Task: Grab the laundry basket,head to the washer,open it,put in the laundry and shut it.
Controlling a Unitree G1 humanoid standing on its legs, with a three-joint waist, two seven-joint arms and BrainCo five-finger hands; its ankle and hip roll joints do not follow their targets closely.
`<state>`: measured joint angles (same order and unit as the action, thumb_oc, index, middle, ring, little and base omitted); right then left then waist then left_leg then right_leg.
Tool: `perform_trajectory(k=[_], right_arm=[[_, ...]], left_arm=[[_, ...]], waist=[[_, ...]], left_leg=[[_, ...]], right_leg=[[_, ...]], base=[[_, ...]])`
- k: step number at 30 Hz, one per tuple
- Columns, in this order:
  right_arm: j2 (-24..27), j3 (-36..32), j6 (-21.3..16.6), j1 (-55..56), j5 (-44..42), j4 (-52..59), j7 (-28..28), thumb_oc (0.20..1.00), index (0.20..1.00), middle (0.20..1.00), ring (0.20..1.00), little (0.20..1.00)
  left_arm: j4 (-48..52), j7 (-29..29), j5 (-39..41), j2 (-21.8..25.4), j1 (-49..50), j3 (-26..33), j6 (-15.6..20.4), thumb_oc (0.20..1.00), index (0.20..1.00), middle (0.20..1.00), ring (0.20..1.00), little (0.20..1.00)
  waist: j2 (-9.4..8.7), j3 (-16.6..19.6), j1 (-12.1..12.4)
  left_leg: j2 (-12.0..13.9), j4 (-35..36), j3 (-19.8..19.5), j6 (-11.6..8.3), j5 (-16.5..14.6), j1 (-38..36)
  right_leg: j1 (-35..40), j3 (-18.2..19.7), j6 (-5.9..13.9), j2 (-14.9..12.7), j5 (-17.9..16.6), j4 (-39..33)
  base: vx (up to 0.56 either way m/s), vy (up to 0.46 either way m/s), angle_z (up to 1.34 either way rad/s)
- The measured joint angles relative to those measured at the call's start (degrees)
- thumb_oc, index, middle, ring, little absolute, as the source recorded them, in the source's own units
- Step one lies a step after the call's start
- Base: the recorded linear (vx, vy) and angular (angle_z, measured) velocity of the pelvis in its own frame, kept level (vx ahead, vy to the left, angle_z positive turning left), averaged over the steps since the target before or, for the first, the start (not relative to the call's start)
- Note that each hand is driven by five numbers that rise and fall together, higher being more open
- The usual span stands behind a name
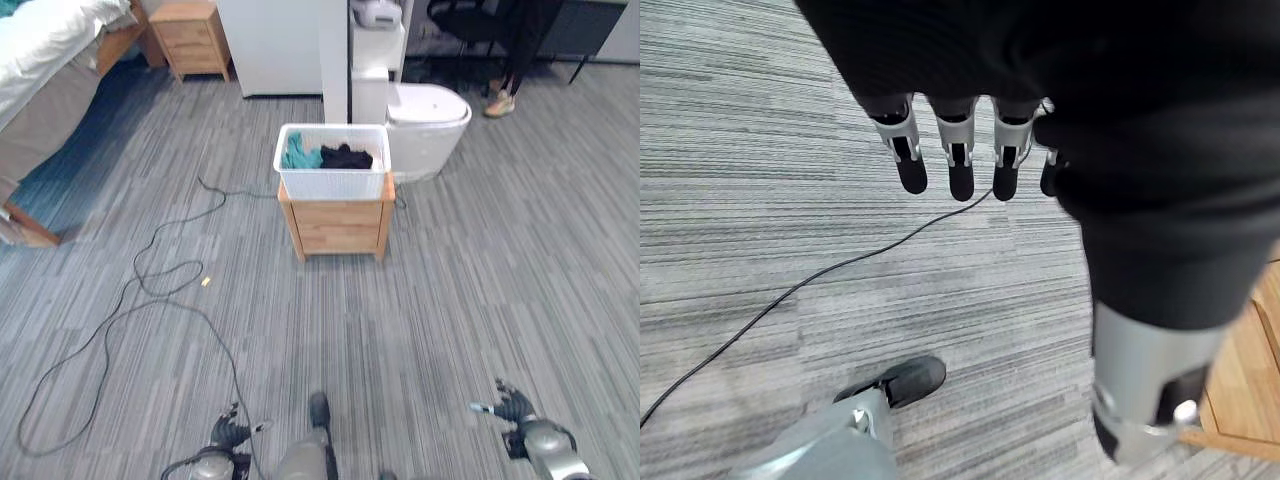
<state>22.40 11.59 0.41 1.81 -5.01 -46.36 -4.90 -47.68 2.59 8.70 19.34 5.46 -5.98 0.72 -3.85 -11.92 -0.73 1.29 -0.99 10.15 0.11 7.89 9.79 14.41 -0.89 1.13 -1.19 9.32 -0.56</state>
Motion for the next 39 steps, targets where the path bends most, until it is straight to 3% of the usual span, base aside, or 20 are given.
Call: perform_trajectory(k=[3, 5, 6, 8, 9, 12, 13, 14, 17, 20, 21, 22, 23, 27, 28, 29, 31, 32, 34, 39], right_arm=[[-1.63, 0.30, -0.01, -0.19, 0.28, 0.98, 0.12, 1.000, 1.000, 1.000, 1.000, 1.000], [-2.54, 0.31, -0.09, -1.12, 0.53, 3.99, 0.19, 1.000, 1.000, 1.000, 1.000, 1.000], [-2.57, 0.49, -0.31, -1.83, 0.54, 5.57, 0.20, 1.000, 1.000, 1.000, 1.000, 1.000], [-2.75, 0.78, -0.41, -1.86, 0.56, 5.36, 0.18, 1.000, 1.000, 1.000, 1.000, 1.000], [-2.69, 0.78, -0.29, -1.66, 0.56, 4.80, 0.18, 1.000, 1.000, 1.000, 1.000, 1.000], [-2.74, 0.70, 0.04, -1.58, 0.56, 4.59, 0.16, 1.000, 1.000, 1.000, 1.000, 1.000], [-2.53, 0.37, 0.00, -1.65, 0.56, 4.48, 0.15, 1.000, 1.000, 1.000, 1.000, 1.000], [-2.60, 0.37, 0.10, -1.60, 0.57, 4.06, 0.17, 1.000, 1.000, 1.000, 1.000, 1.000], [-2.50, 0.15, 0.11, -2.01, 0.58, 2.94, 0.17, 1.000, 1.000, 1.000, 1.000, 1.000], [-2.53, 0.15, 0.23, -0.71, 0.58, 2.60, 0.30, 1.000, 1.000, 1.000, 1.000, 1.000], [-1.66, 0.08, 0.09, 0.06, 0.58, 1.96, 0.44, 1.000, 1.000, 1.000, 1.000, 1.000], [-1.24, -0.18, 0.31, -0.12, 0.57, 1.87, 0.51, 1.000, 1.000, 1.000, 1.000, 1.000], [-0.54, -0.24, 0.33, 0.24, 0.57, 2.01, 0.85, 1.000, 1.000, 1.000, 1.000, 1.000], [0.43, -0.03, -0.43, -1.36, 0.54, 3.08, 1.00, 1.000, 1.000, 1.000, 1.000, 1.000], [0.62, 0.05, -0.41, -1.72, 0.53, 2.76, 0.90, 1.000, 1.000, 1.000, 1.000, 1.000], [1.02, 0.19, -0.15, -1.87, 0.53, 2.60, 0.64, 1.000, 1.000, 1.000, 1.000, 1.000], [1.19, 0.17, -0.17, -2.23, 0.49, 2.65, 0.42, 1.000, 1.000, 1.000, 1.000, 1.000], [1.37, 0.05, -0.02, -2.31, 0.47, 2.58, -0.07, 1.000, 1.000, 1.000, 1.000, 1.000], [1.42, 0.23, -0.05, -2.53, 0.46, 2.25, -0.15, 1.000, 1.000, 1.000, 1.000, 1.000], [1.47, 0.12, 0.03, -2.89, 0.46, 0.78, -0.53, 1.000, 1.000, 1.000, 1.000, 1.000]], left_arm=[[0.00, -0.05, 0.00, 0.90, 0.17, 0.03, -0.21, 1.000, 1.000, 1.000, 1.000, 1.000], [0.42, 0.56, 0.02, 2.10, -4.00, -0.46, -0.12, 1.000, 1.000, 1.000, 1.000, 1.000], [0.74, 1.07, 0.04, 1.99, -5.01, -0.47, 0.01, 1.000, 1.000, 1.000, 1.000, 1.000], [1.04, 1.27, 0.09, 2.15, -5.87, -0.37, 0.47, 1.000, 1.000, 1.000, 1.000, 1.000], [1.20, 1.37, 0.10, 1.93, -5.67, -0.49, 0.63, 1.000, 1.000, 1.000, 1.000, 1.000], [0.78, 1.50, 0.09, 2.07, -4.15, -0.45, 0.43, 1.000, 1.000, 1.000, 1.000, 1.000], [-1.72, 1.64, 0.07, 1.30, -4.24, 0.20, 0.55, 1.000, 1.000, 1.000, 1.000, 1.000], [-2.94, 1.68, 0.06, 0.97, -4.04, 0.42, 0.04, 1.000, 1.000, 1.000, 1.000, 1.000], [-3.59, 1.61, 0.05, -0.35, -2.87, 0.79, -0.19, 1.000, 1.000, 1.000, 1.000, 1.000], [-3.78, 1.57, 0.00, -1.17, -2.95, 0.56, -0.14, 1.000, 1.000, 1.000, 1.000, 1.000], [-3.51, 1.54, -0.01, -1.99, -2.94, -0.01, 0.17, 1.000, 1.000, 1.000, 1.000, 1.000], [-3.36, 1.40, -0.03, -2.23, -3.18, -1.29, 0.16, 1.000, 1.000, 1.000, 1.000, 1.000], [-2.82, 1.22, -0.03, -2.66, -2.02, -1.81, 0.22, 1.000, 1.000, 1.000, 1.000, 1.000], [-2.98, 1.13, -0.06, -3.09, -0.61, -1.74, 0.08, 1.000, 1.000, 1.000, 1.000, 1.000], [-3.01, 1.13, -0.03, -3.10, -0.81, -1.72, 0.00, 1.000, 1.000, 1.000, 1.000, 1.000], [-2.73, 1.07, 0.00, -3.21, -1.52, -2.11, 0.05, 1.000, 1.000, 1.000, 1.000, 1.000], [-1.93, 1.04, -0.01, -3.19, -2.02, -2.20, 0.24, 1.000, 1.000, 1.000, 1.000, 1.000], [-1.57, 1.04, -0.02, -3.17, -2.97, -2.85, 0.21, 1.000, 1.000, 1.000, 1.000, 1.000], [-1.17, 1.05, -0.01, -3.09, -3.13, -2.98, 0.20, 1.000, 1.000, 1.000, 1.000, 1.000], [-0.64, 1.06, 0.01, -2.97, -3.19, -2.95, 0.13, 1.000, 1.000, 1.000, 1.000, 1.000]], waist=[[-1.05, 0.48, -0.43], [-1.18, -0.27, -0.61], [1.06, -1.01, -1.15], [1.24, -1.05, -1.16], [1.13, -0.94, -1.45], [1.30, -1.07, -2.30], [1.61, -0.87, -2.61], [1.53, -0.91, -2.62], [1.35, -0.89, -3.59], [1.97, -0.98, -4.02], [3.29, -0.55, -3.69], [4.34, -0.74, -4.53], [4.52, -0.22, -4.87], [4.91, 0.12, -4.55], [4.59, 0.10, -3.67], [3.46, 0.45, -3.41], [2.46, 0.26, -3.29], [1.28, -0.40, -3.51], [1.36, -0.58, -3.65], [0.92, -1.21, -3.60]], left_leg=[[-2.09, 0.00, 1.41, 3.39, -1.82, -2.51], [-5.18, 2.44, 1.82, 5.59, -4.69, -7.61], [-5.23, 3.84, 1.31, 4.65, -5.40, -9.62], [-6.09, 4.10, 1.33, 4.67, -5.06, -10.81], [-6.57, 4.21, 1.11, 3.99, -6.99, -11.87], [-7.50, 4.21, 1.33, 4.28, -7.19, -13.38], [-7.33, 3.74, 0.70, 4.45, -9.72, -14.20], [-7.68, 3.77, 0.61, 4.11, -10.16, -14.88], [-8.78, 4.01, -0.19, 4.17, -11.70, -17.64], [-8.21, 3.92, -3.08, 2.98, -14.78, -22.11], [-6.28, 3.45, -4.42, 1.62, -17.22, -23.80], [-4.99, 0.70, -5.88, 1.39, -19.03, -24.04], [-3.09, -6.41, -5.72, -0.58, -18.70, -23.27], [1.11, -26.29, -4.30, -6.51, -14.55, -16.35], [1.90, -31.18, -4.50, -8.05, -13.03, -14.15], [2.25, -34.48, -4.16, -7.25, -16.11, -9.32], [1.94, -29.77, -2.59, -7.11, -17.28, -6.51], [1.38, -18.81, -0.45, -6.79, -17.13, -4.64], [1.96, -10.03, 0.18, -7.17, -12.40, -1.99], [1.81, -1.44, 0.12, -6.27, -4.26, -0.94]], right_leg=[[-5.40, -1.28, 3.44, -2.38, 2.34, 14.73], [-21.46, -3.56, 4.49, -7.70, 3.43, 43.40], [-26.38, -7.11, 3.79, -7.68, 3.80, 38.92], [-29.88, -8.82, 3.72, -7.59, 3.38, 31.30], [-31.63, -10.38, 4.50, -7.17, 2.70, 24.57], [-32.30, -11.83, 4.49, -6.32, -2.31, 13.41], [-33.24, -11.88, 5.27, -5.25, -6.87, 8.66], [-33.59, -12.12, 5.41, -5.44, -8.42, 5.68], [-35.23, -13.20, 6.44, -7.08, -11.41, -0.04], [-33.01, -13.66, 6.36, -7.23, -11.37, 1.84], [-32.04, -13.90, 4.17, -6.77, -14.15, 4.72], [-32.41, -14.41, 3.03, -6.59, -12.88, 8.66], [-29.48, -14.81, 1.76, -5.17, -14.72, 8.99], [-22.48, -16.59, -0.96, -1.28, -13.60, 2.70], [-20.94, -15.72, -3.76, -0.47, -14.22, 1.39], [-19.82, -14.71, -6.81, 0.07, -14.45, -0.18], [-18.80, -14.07, -7.16, 0.19, -14.69, -1.44], [-16.29, -14.13, -6.94, 0.30, -14.85, -4.03], [-15.11, -14.86, -7.03, 1.68, -15.14, -3.99], [-11.42, -14.37, -4.29, 3.89, -12.80, -4.00]], base=[[0.34, 0.179, -0.29], [0.53, 0.209, -0.24], [0.38, 0.065, -0.09], [0.30, -0.004, 0.25], [0.22, -0.019, 0.30], [0.39, -0.079, 0.36], [0.35, -0.088, 0.24], [0.38, -0.107, 0.12], [0.36, -0.131, 0.23], [0.38, -0.190, 0.40], [0.55, -0.334, 0.65], [0.46, -0.345, 0.77], [0.44, -0.356, 0.54], [0.30, -0.217, -0.11], [0.24, -0.115, -0.20], [0.22, -0.063, -0.18], [0.17, -0.015, -0.07], [0.13, 0.016, -0.09], [0.16, 0.044, -0.35], [0.20, 0.102, -0.53]])
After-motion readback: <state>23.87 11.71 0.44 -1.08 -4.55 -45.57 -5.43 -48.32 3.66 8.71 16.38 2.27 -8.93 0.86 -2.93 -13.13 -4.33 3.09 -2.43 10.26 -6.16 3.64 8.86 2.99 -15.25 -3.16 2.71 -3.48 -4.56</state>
